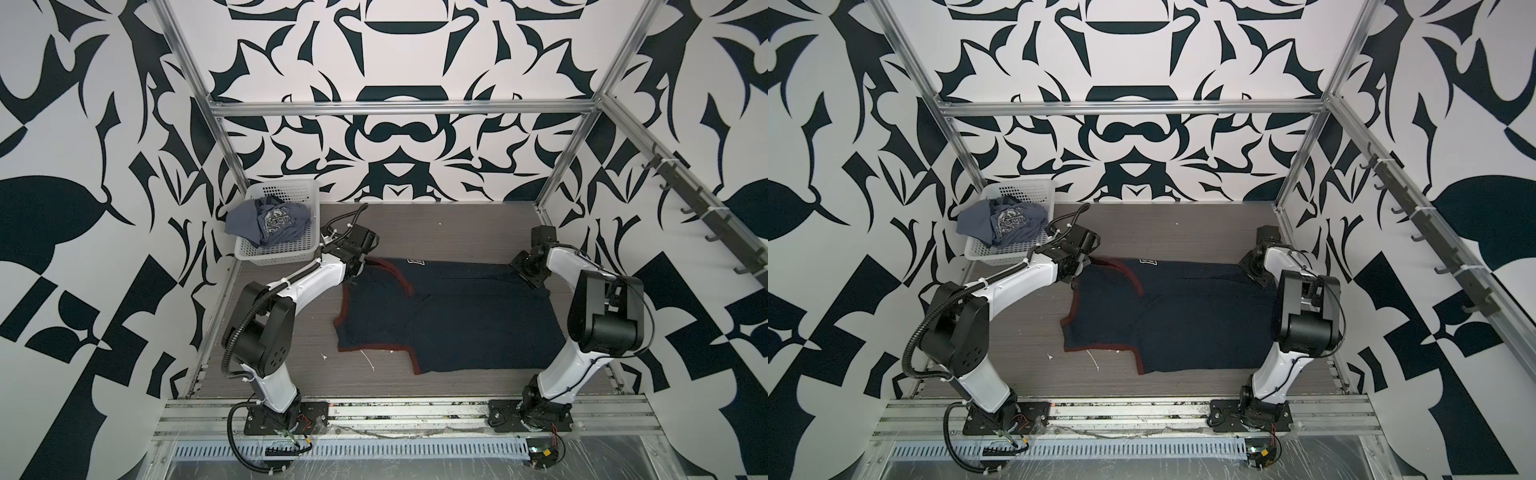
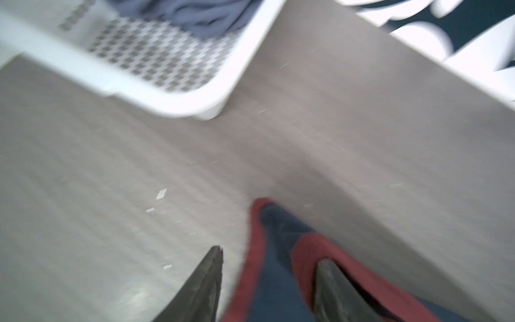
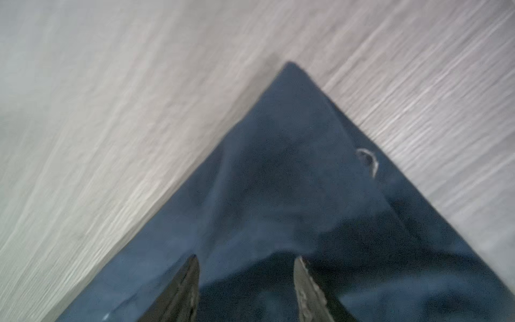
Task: Fold and stack tank tops
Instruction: Smooth out the tank top at the center of the table, then move the tank top to the top-center of the table.
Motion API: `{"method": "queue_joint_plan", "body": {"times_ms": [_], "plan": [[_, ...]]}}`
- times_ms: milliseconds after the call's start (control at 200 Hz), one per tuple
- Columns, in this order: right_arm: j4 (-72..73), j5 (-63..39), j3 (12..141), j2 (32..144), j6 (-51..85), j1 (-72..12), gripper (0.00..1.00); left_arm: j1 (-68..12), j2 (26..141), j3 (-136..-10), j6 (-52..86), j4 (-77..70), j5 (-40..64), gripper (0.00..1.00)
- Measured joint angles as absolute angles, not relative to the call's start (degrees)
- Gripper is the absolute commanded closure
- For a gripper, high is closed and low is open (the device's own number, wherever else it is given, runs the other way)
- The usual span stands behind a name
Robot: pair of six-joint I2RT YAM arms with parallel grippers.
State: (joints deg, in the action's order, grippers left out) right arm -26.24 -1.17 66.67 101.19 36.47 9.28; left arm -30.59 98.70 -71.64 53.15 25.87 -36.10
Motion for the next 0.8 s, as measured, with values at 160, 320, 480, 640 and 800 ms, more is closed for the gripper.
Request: {"method": "queue_joint_plan", "body": {"times_ms": [160, 320, 480, 640, 800], "plan": [[-26.52, -1.23, 68.47, 101.84, 35.68, 7.03, 0.41, -30.89, 102.63, -75.24, 53.04, 25.74, -32.99, 0.50], [-27.29, -1.19, 68.47, 102.50, 35.35, 7.16, 0.40, -30.48, 104.44, -72.03, 54.52, 25.80, -31.62, 0.56], [-27.49, -1.13, 68.47, 102.48, 35.14, 7.38, 0.41, -29.28, 104.22, -66.81, 54.19, 24.29, -29.76, 0.55], [-27.57, -1.02, 68.47, 102.48, 34.89, 7.40, 0.41, -29.17, 104.40, -71.48, 52.16, 24.64, -28.36, 0.50], [-27.57, -0.97, 68.47, 102.50, 34.65, 7.40, 0.41, -29.21, 106.24, -78.52, 51.68, 24.73, -26.83, 0.47]]}}
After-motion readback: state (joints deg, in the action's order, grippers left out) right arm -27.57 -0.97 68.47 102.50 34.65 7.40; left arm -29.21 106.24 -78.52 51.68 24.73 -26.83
